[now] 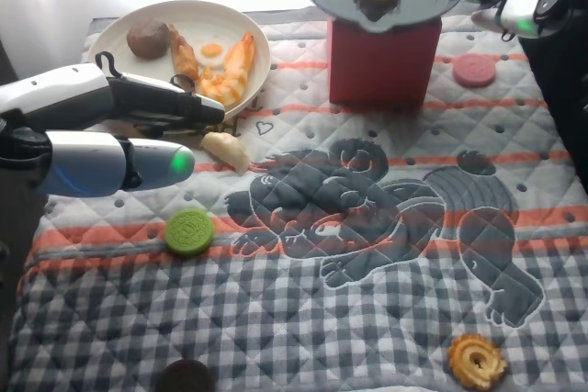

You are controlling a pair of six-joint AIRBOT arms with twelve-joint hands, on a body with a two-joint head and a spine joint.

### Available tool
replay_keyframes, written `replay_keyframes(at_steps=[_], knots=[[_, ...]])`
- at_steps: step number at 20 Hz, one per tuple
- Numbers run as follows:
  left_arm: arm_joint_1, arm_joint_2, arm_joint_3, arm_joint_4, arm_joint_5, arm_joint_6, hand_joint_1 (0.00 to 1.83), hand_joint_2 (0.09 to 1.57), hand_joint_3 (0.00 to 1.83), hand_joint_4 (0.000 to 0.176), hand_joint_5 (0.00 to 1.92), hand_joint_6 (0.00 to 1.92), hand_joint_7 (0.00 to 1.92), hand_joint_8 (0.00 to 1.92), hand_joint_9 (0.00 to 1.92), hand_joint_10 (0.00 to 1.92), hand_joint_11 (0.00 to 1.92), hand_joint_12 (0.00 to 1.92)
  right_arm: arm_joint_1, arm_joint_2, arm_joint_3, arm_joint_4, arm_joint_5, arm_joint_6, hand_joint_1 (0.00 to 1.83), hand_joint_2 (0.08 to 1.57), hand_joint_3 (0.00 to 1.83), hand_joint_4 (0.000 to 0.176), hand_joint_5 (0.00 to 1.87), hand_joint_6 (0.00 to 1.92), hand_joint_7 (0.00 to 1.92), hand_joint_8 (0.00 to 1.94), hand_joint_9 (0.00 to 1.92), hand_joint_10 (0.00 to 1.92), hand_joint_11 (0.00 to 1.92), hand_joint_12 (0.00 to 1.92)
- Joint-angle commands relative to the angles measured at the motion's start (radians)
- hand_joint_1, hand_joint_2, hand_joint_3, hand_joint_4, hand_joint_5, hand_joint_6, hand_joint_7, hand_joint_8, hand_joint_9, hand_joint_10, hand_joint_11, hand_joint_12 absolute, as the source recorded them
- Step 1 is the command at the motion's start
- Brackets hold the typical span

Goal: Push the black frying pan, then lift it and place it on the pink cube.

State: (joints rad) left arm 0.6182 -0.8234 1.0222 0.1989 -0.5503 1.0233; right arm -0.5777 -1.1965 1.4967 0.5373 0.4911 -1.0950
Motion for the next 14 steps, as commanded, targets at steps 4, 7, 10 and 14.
replay_keyframes(at_steps=[4, 7, 10, 14], knots=[[0.010, 0.002, 0.004, -0.046, -0.135, -0.006, 0.49, 1.26, 0.00, 0.023, 0.43, 0.00, 0.45, 0.00, 0.44, 0.02, 0.00, 1.32, 0.013, -0.005, -0.007, 0.007, 0.070, -0.076, 0.93, 1.30, 0.00, 0.000, 0.12, 1.36, 0.28, 1.33, 0.35, 1.57, 0.39, 1.87], [0.012, 0.002, 0.004, -0.051, -0.136, -0.007, 0.49, 1.28, 0.00, 0.030, 0.41, 0.00, 0.47, 0.00, 0.45, 0.02, 0.00, 1.28, 0.013, -0.004, -0.012, 0.013, 0.033, -0.123, 0.87, 1.19, 0.00, 0.057, 0.09, 0.73, 0.16, 0.70, 0.06, 1.28, 0.02, 1.79], [0.014, 0.001, 0.003, -0.052, -0.136, -0.007, 0.52, 1.28, 0.00, 0.034, 0.42, 0.01, 0.46, 0.00, 0.43, 0.01, 0.00, 1.23, 0.013, 0.012, -0.036, 0.013, 0.031, -0.129, 0.87, 1.18, 0.00, 0.091, 0.05, 0.55, 0.10, 0.44, 0.00, 0.91, 0.00, 1.35], [0.023, 0.002, 0.002, -0.065, -0.141, -0.007, 0.57, 1.26, 0.00, 0.022, 0.44, 0.01, 0.46, 0.00, 0.43, 0.00, 0.00, 1.23, 0.013, 0.064, -0.089, 0.013, 0.039, -0.170, 0.76, 1.18, 0.00, 0.137, 0.00, 0.00, 0.00, 0.00, 0.00, 0.03, 0.00, 0.10]])
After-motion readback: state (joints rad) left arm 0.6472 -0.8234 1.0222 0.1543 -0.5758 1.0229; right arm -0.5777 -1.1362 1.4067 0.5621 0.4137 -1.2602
